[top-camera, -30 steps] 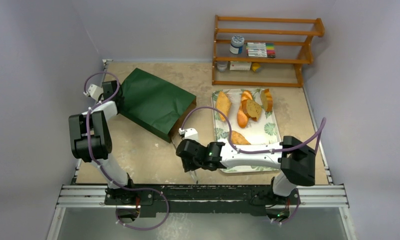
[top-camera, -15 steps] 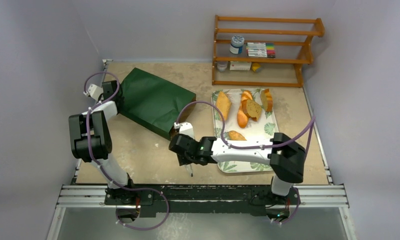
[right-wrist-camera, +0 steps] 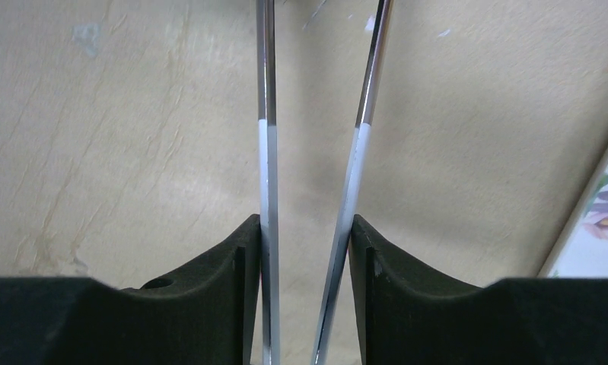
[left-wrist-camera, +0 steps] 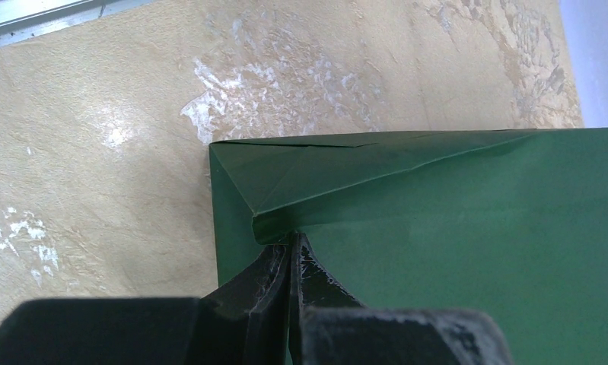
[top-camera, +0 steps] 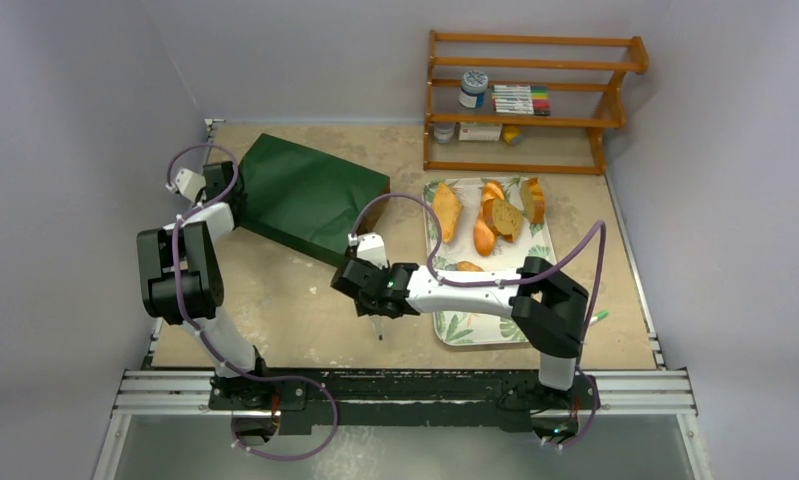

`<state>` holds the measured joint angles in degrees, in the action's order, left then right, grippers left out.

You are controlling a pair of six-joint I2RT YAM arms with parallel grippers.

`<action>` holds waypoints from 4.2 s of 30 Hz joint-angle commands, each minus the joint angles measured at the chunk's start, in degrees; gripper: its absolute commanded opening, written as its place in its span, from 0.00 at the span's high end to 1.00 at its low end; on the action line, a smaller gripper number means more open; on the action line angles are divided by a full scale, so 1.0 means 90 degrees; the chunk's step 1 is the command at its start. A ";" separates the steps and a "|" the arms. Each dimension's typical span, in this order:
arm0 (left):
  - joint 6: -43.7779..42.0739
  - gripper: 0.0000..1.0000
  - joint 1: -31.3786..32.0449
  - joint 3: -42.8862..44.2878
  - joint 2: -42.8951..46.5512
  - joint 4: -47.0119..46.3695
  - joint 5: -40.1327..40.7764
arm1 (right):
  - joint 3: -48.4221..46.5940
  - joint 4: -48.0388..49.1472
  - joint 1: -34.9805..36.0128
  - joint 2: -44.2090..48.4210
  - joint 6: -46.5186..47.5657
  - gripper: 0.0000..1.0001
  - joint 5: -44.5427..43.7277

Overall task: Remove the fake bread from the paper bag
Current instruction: Take out the fake bread from the paper bag, then place the fake bread in the container.

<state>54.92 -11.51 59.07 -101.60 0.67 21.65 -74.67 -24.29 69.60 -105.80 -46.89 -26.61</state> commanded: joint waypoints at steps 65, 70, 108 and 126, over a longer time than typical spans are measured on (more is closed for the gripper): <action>0.0919 0.66 -0.0126 0.0453 0.0533 0.0936 0.0368 | 0.0484 -0.3799 0.1245 0.3775 -0.3003 0.99 -0.1748; 0.0929 0.58 -0.0124 0.0611 0.0805 0.1158 0.0602 | 0.0266 -0.4544 0.1290 0.3970 -0.3599 0.99 -0.2102; 0.0548 0.59 0.4023 0.1267 0.2595 0.1851 0.1882 | -0.0477 -0.4196 -0.2630 0.4097 -0.2694 1.00 -0.2339; -0.0121 0.59 0.4689 0.1004 0.3020 0.1995 0.1894 | 0.2602 -0.3805 -0.2324 0.5135 -0.4569 0.98 -0.0757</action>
<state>56.10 30.44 68.64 -76.82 19.00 37.50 -54.50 -61.71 48.38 -59.92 -83.66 -34.61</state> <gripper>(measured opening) 0.410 0.344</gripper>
